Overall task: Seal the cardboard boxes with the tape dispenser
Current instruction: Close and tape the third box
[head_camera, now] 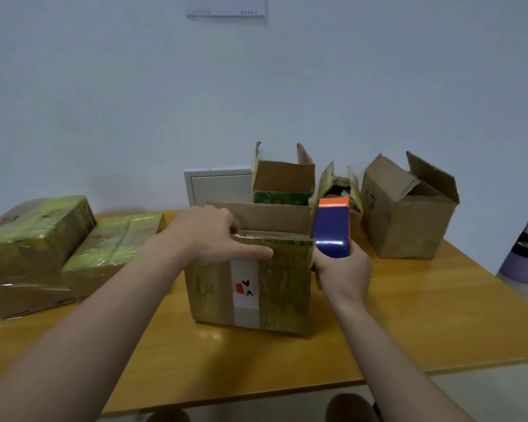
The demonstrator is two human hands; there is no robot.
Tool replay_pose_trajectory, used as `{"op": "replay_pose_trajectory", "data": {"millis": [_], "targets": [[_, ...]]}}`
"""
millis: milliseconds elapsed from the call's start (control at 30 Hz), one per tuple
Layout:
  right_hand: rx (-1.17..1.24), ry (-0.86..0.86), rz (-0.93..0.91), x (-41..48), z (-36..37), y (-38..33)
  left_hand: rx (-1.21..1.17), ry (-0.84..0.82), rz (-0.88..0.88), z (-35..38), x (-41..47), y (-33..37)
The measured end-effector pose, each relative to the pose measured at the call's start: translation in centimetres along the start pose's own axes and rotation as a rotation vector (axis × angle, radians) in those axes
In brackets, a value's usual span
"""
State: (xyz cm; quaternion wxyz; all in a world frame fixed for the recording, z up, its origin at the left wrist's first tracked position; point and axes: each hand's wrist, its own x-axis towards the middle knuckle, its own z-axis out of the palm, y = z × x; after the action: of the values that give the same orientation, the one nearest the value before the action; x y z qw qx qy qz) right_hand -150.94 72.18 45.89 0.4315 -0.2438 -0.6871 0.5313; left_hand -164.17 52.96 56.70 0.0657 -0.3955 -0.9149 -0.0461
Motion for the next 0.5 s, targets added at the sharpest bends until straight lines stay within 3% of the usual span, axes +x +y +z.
{"op": "replay_pose_trajectory", "data": {"millis": [200,333,500], "targets": [[0.014,-0.009,0.006,0.9,0.2,0.1,-0.1,-0.159,0.07,-0.2,1.4,-1.6],[0.014,-0.021,0.015,0.9,0.2,0.6,-0.012,0.039,0.093,0.8,1.9,-2.3],[0.033,-0.015,0.046,0.2,0.2,1.5,-0.021,0.067,0.084,2.7,2.5,-2.3]]}}
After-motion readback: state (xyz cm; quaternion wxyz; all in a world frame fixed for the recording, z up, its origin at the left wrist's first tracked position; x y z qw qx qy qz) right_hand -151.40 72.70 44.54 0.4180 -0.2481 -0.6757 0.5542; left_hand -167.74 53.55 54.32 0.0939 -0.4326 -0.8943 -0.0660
